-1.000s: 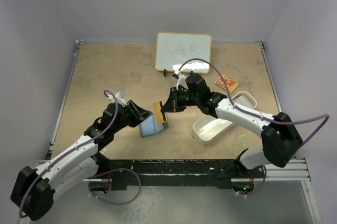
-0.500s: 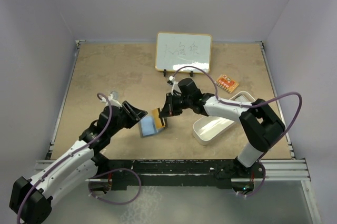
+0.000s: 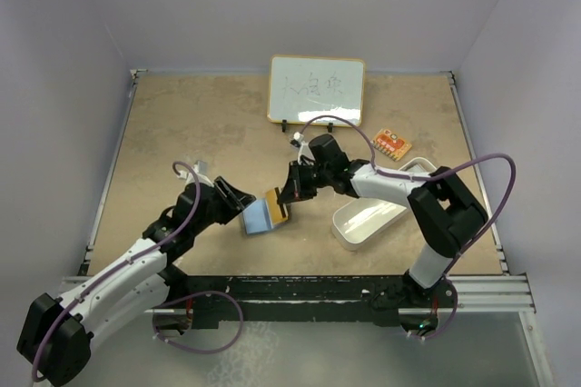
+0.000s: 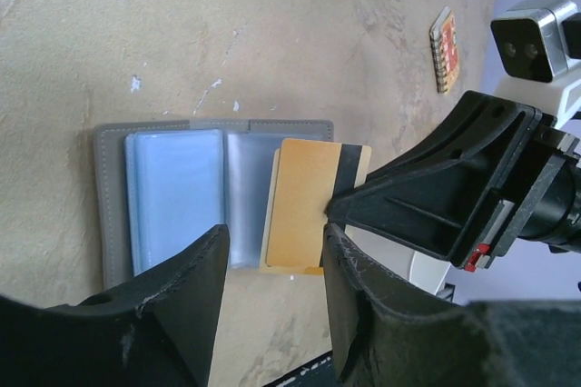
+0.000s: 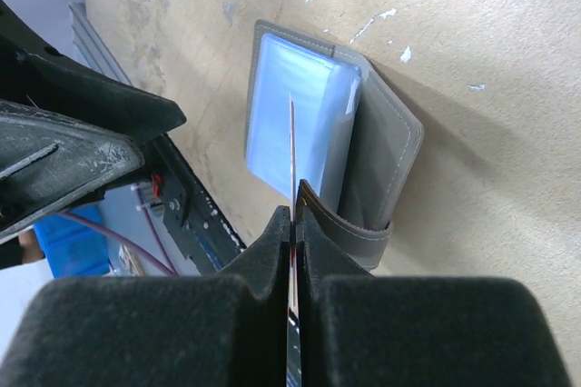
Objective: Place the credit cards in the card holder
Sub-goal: Adjust the card holder at the center of the board.
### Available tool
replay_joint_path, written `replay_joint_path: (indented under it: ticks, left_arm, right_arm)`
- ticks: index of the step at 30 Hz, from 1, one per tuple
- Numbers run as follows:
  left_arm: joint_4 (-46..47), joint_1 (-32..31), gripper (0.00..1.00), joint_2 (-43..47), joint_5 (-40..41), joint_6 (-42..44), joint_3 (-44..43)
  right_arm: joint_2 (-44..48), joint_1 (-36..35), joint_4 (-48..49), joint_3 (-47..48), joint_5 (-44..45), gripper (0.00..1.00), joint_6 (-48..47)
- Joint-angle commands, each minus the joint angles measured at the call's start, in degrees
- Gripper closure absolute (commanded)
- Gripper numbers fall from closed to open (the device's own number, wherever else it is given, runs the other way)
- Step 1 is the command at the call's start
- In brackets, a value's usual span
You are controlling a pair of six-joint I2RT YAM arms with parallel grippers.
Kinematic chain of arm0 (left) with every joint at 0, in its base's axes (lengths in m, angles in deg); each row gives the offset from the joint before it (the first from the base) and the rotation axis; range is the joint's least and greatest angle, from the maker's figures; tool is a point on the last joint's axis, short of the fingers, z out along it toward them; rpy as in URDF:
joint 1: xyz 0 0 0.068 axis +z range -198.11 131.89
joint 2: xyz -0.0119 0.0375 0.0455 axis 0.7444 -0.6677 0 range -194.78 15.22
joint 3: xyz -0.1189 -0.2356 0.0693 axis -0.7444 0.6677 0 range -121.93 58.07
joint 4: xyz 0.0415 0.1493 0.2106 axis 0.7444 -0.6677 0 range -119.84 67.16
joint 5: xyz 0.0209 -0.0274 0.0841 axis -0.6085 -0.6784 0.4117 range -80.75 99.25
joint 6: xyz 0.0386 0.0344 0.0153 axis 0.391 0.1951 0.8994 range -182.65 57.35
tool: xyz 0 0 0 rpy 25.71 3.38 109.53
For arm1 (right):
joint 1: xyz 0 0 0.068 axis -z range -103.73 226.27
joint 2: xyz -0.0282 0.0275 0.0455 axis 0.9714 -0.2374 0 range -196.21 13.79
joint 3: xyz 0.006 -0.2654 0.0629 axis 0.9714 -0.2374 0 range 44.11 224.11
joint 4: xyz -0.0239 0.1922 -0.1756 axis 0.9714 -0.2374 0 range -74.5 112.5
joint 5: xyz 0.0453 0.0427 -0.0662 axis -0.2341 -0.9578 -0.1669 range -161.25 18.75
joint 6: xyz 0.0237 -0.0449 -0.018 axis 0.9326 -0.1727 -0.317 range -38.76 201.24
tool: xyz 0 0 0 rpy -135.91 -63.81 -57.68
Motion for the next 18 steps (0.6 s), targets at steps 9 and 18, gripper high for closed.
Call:
replay_joint_path:
  ticks: [9, 18]
  left_arm:
    - [5.5, 0.3, 0.56, 1.7, -7.6, -2.4, -3.1]
    - [5.9, 0.6, 0.55, -0.9, -4.2, 0.1, -0.8]
  right_arm:
    - [3.7, 2.9, 9.8, 0.2, -10.7, 1.0, 4.1]
    - [1.8, 4.2, 8.9, 1.4, -8.6, 1.0, 2.3]
